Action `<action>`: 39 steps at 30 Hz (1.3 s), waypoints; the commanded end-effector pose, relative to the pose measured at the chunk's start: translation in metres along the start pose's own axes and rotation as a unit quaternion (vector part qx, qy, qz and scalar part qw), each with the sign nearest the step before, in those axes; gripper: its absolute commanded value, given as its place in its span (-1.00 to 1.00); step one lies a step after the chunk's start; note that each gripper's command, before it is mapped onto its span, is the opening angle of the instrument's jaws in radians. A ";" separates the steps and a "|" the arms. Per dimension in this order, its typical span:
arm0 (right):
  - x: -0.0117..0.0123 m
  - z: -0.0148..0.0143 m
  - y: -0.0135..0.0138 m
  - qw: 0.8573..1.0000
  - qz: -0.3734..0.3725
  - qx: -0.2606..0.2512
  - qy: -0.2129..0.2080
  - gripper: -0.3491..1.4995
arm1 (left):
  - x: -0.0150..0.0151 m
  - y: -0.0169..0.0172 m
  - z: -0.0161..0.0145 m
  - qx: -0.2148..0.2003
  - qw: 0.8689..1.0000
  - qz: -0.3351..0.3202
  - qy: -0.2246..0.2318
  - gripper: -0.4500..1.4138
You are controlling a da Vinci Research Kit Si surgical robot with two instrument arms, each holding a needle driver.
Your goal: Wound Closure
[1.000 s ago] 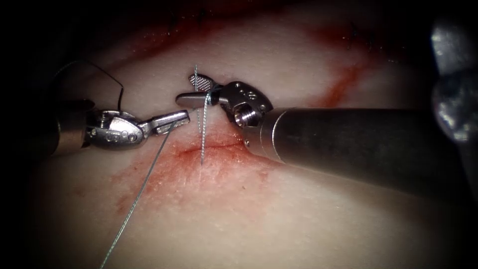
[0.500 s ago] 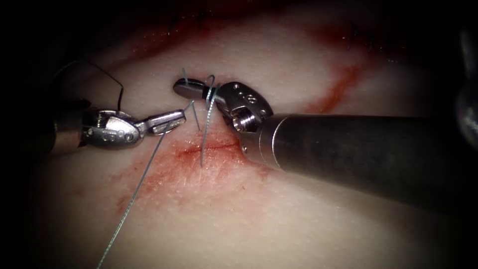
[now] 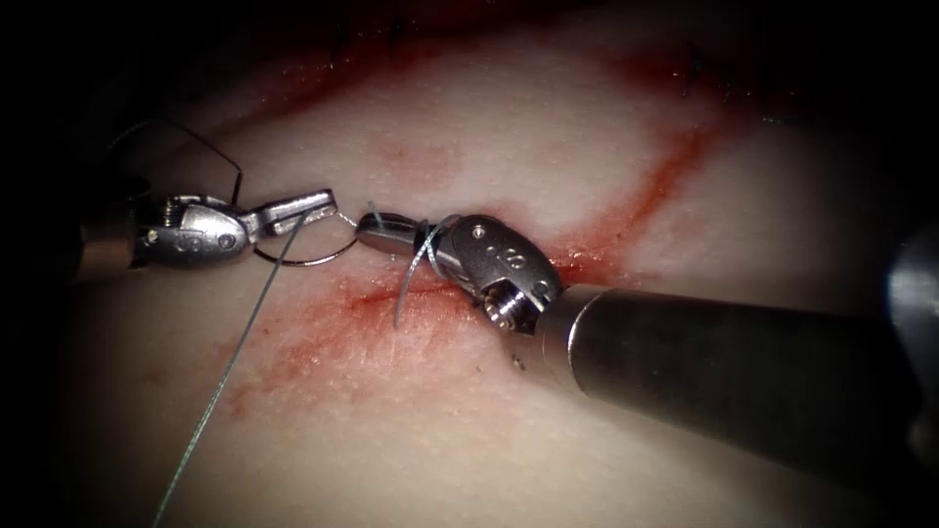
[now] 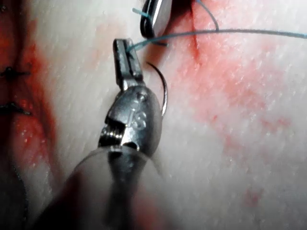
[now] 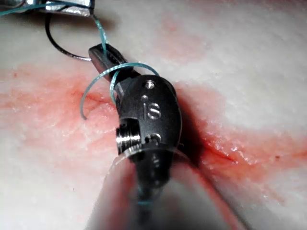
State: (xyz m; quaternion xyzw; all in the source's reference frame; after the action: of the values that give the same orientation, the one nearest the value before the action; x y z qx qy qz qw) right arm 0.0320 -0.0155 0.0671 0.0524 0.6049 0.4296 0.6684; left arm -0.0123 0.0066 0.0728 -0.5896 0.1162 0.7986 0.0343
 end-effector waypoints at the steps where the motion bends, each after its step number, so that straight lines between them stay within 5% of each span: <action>1: -0.0013 0.0004 -0.0005 1.000 0.001 0.002 -0.001 -1.00 | -0.0005 0.0003 0.0007 0.000 1.000 0.000 -0.001 -1.00; 13: -0.0025 -0.0024 -0.0024 1.000 -0.003 -0.005 -0.003 -1.00 | 0.0017 -0.0103 0.0012 0.018 1.000 -0.001 -0.015 -1.00; 39: -0.0025 -0.0053 -0.0086 0.981 -0.186 -0.020 -0.046 -1.00 | -0.0015 -0.0209 0.0036 0.065 0.994 0.030 -0.078 -1.00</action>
State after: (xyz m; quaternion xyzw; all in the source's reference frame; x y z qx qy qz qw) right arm 0.0313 -0.0244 0.0619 -0.0560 0.5630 0.3074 0.7652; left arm -0.0107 0.0276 0.0717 -0.5163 0.1832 0.8345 0.0598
